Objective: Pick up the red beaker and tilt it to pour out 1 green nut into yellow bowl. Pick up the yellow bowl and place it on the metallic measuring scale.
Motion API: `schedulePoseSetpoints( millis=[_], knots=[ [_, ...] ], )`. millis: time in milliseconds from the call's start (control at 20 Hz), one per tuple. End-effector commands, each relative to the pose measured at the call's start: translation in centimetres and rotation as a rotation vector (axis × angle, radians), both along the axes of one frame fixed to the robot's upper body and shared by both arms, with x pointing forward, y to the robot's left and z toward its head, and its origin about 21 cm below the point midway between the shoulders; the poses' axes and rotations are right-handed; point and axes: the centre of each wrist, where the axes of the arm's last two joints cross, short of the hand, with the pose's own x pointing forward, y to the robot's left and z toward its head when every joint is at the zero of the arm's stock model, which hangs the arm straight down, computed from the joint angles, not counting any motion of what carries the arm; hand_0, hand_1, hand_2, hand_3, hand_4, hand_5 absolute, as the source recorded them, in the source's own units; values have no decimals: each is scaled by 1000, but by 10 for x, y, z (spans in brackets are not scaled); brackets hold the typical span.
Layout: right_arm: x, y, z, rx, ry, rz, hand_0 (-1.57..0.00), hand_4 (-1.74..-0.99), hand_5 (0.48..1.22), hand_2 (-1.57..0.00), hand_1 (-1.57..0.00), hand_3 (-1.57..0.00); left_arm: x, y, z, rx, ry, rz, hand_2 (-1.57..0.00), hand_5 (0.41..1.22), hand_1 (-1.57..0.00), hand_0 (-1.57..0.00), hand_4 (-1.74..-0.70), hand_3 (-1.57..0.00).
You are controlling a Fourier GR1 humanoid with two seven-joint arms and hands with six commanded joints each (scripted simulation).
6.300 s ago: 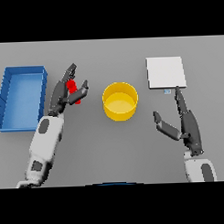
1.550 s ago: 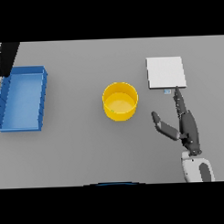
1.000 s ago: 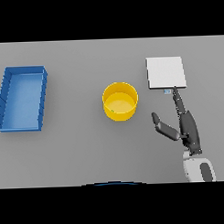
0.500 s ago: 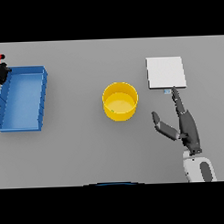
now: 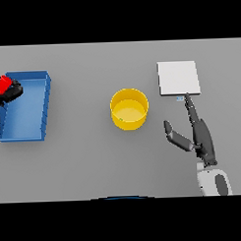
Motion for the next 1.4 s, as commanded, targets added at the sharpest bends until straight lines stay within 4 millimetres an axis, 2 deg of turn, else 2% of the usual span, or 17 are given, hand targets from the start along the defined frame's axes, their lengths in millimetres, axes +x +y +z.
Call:
schedulePoseSetpoints(
  millis=[0, 50, 150, 250, 400, 650, 800, 950, 1100, 1350],
  knots=[
    [-3, 2, -3, -2, -3, 3, 1, -1187, 664, 1, 1, 1, -2, 1, 2, -15, 44, -18, -959, 778, -944, -1166, -1120, -903],
    [-3, 0, -2, -5, -7, 0, 1, -1185, 665, 1, 1, 1, -3, 1, 6, -15, 71, -47, -767, 758, -755, -932, -1034, -722],
    [-7, 0, -1, -19, -3, 3, 1, -1182, 667, 1, 1, 1, -3, 1, 11, -19, 106, -81, -490, 723, -483, -596, -916, -462],
    [-6, 0, 1, -8, -3, -2, 1, -1187, 667, 1, 1, 1, -6, 4, 10, -33, 125, -91, -313, 698, -309, -381, -851, -295],
    [-8, 5, -1, -7, 14, 5, 1, -1188, 668, 1, 1, 1, -5, 4, 11, -45, 117, -99, -160, 679, -158, -195, -802, -151],
    [-6, 7, 4, -82, 28, -11, 1, -1203, 660, 1, 1, 1, -1, 6, 17, -76, 32, -108, -52, 674, -51, -63, -785, -49],
    [3, 9, 9, -108, 2, 83, 1, -1162, 694, 1, 1, 1, 3, 3, 12, -85, 14, -116, -26, 679, -26, -32, -780, -24],
    [20, 6, 27, -233, -30, 196, 1, -1221, 709, 1, 1, 1, 2, 3, 10, -94, 16, -111, -13, 700, -13, -16, -781, -12],
    [35, 9, 39, -406, -12, 277, 1, -1268, 691, 1, 1, 1, 2, 1, 7, -98, 20, -123, -6, 709, -6, -8, -792, -6],
    [64, 24, 63, -772, -76, 439, 1, -1276, 668, 1, 1, 1, 1, 2, 11, -84, 24, -128, -1, 712, -1, -2, -793, -1]
  ],
)
